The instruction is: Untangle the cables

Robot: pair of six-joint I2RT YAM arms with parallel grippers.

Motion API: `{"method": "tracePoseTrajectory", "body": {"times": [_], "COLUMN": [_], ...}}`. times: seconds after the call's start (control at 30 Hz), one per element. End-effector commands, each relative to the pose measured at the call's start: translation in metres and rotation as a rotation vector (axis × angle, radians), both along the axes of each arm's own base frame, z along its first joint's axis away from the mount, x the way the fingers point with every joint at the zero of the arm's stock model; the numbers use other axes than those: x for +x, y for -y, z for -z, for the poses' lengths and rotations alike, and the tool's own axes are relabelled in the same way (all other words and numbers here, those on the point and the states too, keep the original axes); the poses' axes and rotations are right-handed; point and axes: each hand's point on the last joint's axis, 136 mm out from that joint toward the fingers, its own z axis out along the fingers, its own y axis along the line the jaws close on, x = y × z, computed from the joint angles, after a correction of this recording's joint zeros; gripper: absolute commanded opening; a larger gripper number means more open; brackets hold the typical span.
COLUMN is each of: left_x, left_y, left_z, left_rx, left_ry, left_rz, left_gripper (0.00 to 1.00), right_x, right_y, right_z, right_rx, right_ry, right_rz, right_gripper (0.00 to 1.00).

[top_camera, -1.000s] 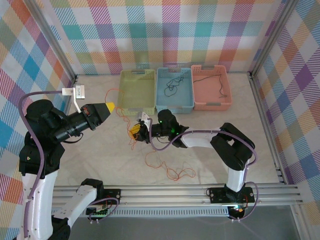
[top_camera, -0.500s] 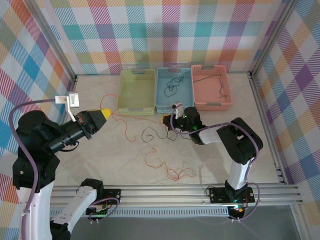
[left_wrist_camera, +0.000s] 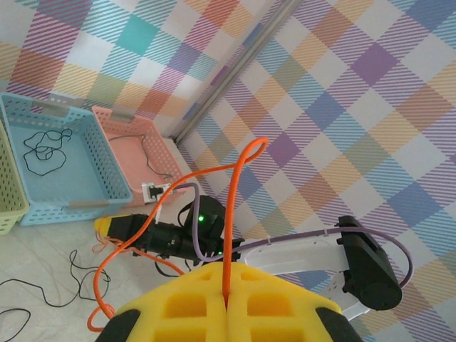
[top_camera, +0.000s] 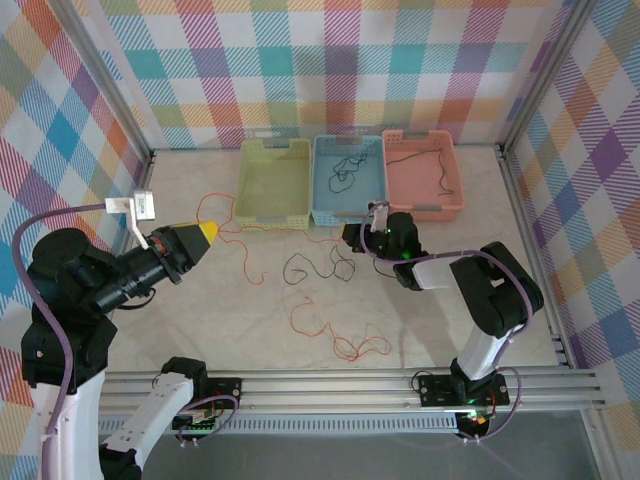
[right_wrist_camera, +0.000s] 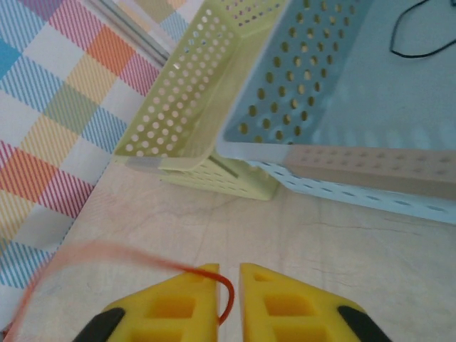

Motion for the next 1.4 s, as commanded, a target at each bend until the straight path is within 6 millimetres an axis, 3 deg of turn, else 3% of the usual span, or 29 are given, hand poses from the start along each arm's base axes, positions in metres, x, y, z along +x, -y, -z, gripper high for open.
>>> {"method": "tracePoseTrajectory", "body": {"times": [0.0,0.3,0.47,0.73,0.87,1.1,1.37], "left_x": [-0.013,-0.023,-0.018,0.001,0.019,0.073,0.127], "left_y": [-0.002,-0.007,-0.007,-0.005,-0.006,-0.010,-0.017], "left_z": [-0.013,-0.022,-0.019,-0.007,-0.003,-0.003,-0.036], "left_rx": [0.007,0.015,0.023,0.024,0.027,0.023,0.039], "left_ry": [0.058,0.090,0.084,0.049,0.033,-0.007,0.019], "left_rz": [-0.002,-0.018,-0.028,-0.038,-0.063,-0.158,-0.254], "left_gripper": [0.00,0.00,0.00,0.00,0.00,0.00,0.00], "right_x": [0.004,0.007,0.001,-0.025,-0.035,-0.045,-0.050], "right_y": [0.013,0.040,0.038,0.023,0.019,0.027,0.019], "right_z": [-0.010,-0.016,-0.028,-0.046,-0.057,-0.044,-0.040], "right_rx": [0.008,-0.050,-0.036,-0.030,-0.051,-0.149,-0.170], "right_ry": [0.012,0.025,0.049,0.078,0.123,0.172,0.246], "right_rz": [0.044,0.126,0.098,0.005,-0.017,0.008,-0.017], "right_gripper": [0.23,0.30,0.33,0.38,0.39,0.40,0.40]}}
